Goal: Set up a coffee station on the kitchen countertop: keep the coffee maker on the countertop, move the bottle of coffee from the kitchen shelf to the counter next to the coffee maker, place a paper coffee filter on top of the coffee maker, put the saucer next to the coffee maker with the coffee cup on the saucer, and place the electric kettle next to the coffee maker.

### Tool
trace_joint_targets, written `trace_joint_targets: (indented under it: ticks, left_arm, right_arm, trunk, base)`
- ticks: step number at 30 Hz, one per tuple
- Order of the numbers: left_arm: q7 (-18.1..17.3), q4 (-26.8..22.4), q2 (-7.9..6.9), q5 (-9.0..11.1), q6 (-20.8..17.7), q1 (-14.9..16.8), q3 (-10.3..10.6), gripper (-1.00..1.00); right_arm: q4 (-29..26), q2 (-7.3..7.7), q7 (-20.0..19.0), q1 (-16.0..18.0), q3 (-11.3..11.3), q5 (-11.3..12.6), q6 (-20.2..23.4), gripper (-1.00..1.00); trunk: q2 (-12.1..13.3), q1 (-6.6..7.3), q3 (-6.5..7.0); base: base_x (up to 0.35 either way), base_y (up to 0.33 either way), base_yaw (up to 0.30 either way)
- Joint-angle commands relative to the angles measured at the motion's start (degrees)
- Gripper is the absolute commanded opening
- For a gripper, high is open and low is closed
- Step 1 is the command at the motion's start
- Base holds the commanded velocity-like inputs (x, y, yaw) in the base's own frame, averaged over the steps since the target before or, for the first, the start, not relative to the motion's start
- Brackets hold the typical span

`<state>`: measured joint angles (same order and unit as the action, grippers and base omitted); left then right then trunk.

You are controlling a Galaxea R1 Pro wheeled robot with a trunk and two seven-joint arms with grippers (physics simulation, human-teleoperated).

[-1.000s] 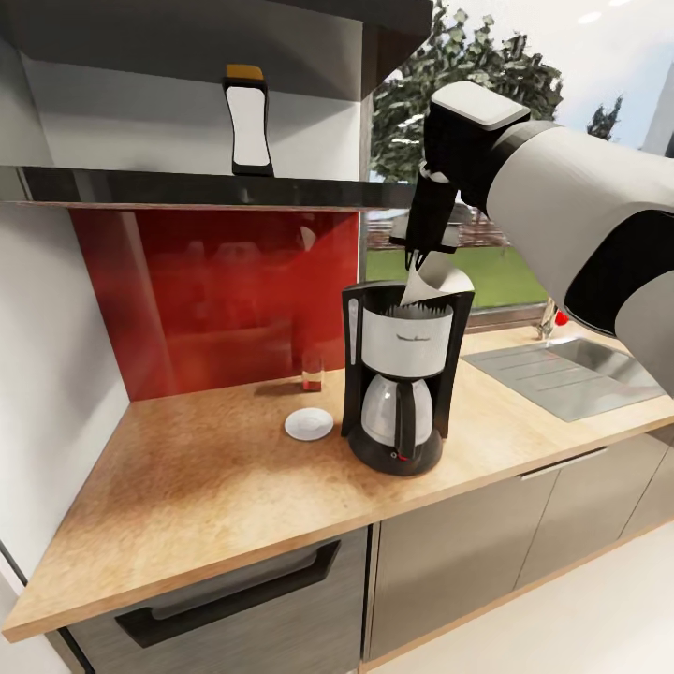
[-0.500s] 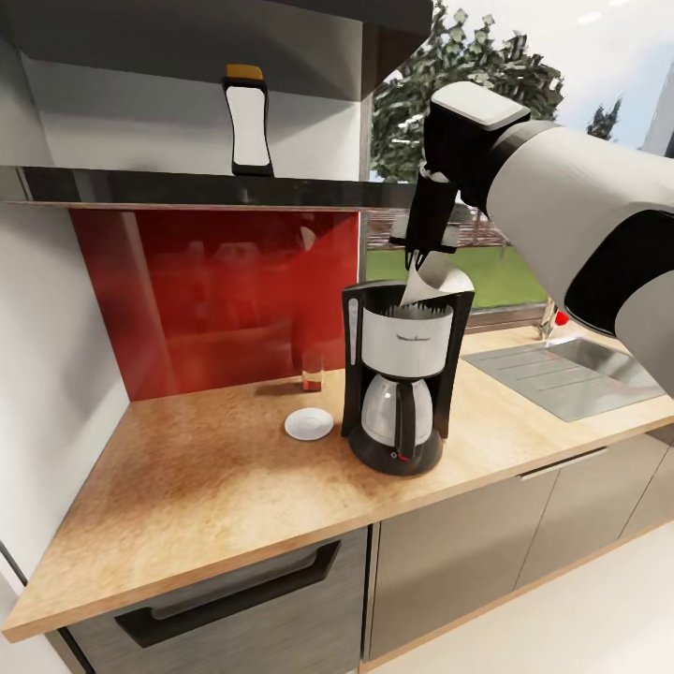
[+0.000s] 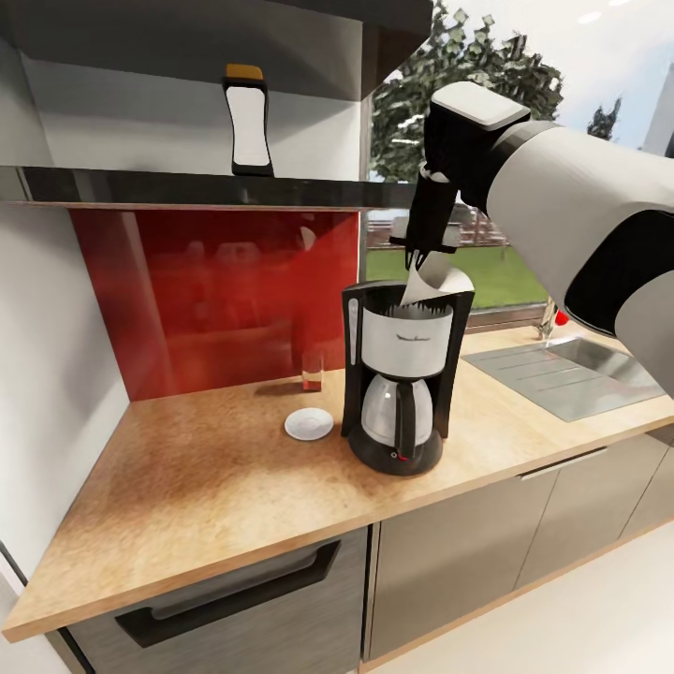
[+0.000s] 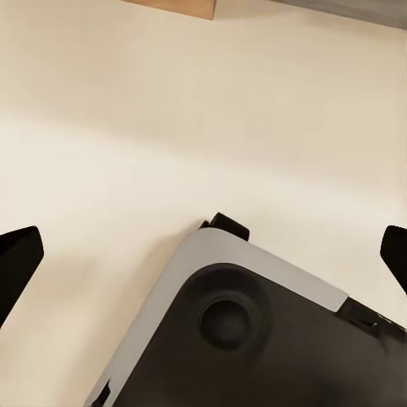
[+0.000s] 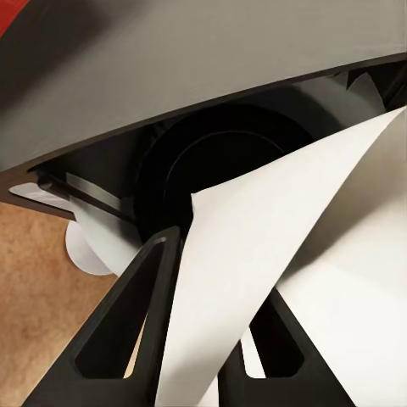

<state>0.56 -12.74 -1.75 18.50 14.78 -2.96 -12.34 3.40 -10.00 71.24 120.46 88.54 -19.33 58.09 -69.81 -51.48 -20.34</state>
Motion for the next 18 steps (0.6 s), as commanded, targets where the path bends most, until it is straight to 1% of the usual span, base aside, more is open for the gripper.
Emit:
trace_joint_targets:
  ticks: [1, 7, 9, 18]
  left_arm:
    - [0.06, -0.1, -0.01, 0.57, 0.07, -0.03, 0.3, 1.0]
    - [0.06, -0.1, -0.01, 0.57, 0.07, -0.03, 0.3, 1.0]
    - [-0.03, -0.1, 0.47, 0.57, 0.16, -0.03, 0.38, 1.0]
    - [-0.03, -0.1, 0.48, 0.57, 0.16, -0.03, 0.38, 1.0]
  right_arm:
    - [0.03, 0.0, 0.39, 0.04, 0.49, -0.27, 0.13, -1.0]
    - [0.03, 0.0, 0.39, 0.04, 0.49, -0.27, 0.1, -1.0]
    - [-0.01, 0.0, 0.3, -0.62, 0.84, 0.0, -0.05, -1.0]
    - [-0.02, 0.0, 0.3, -0.64, 0.84, 0.0, -0.06, -1.0]
  trunk:
    - [-0.03, 0.0, -0.06]
    - [-0.03, 0.0, -0.06]
    - [-0.03, 0.0, -0.06]
    - [-0.03, 0.0, -0.06]
  base:
    - [0.0, 0.0, 0.0]
    - [0.0, 0.0, 0.0]
    - [0.0, 0.0, 0.0]
    - [0.0, 0.0, 0.0]
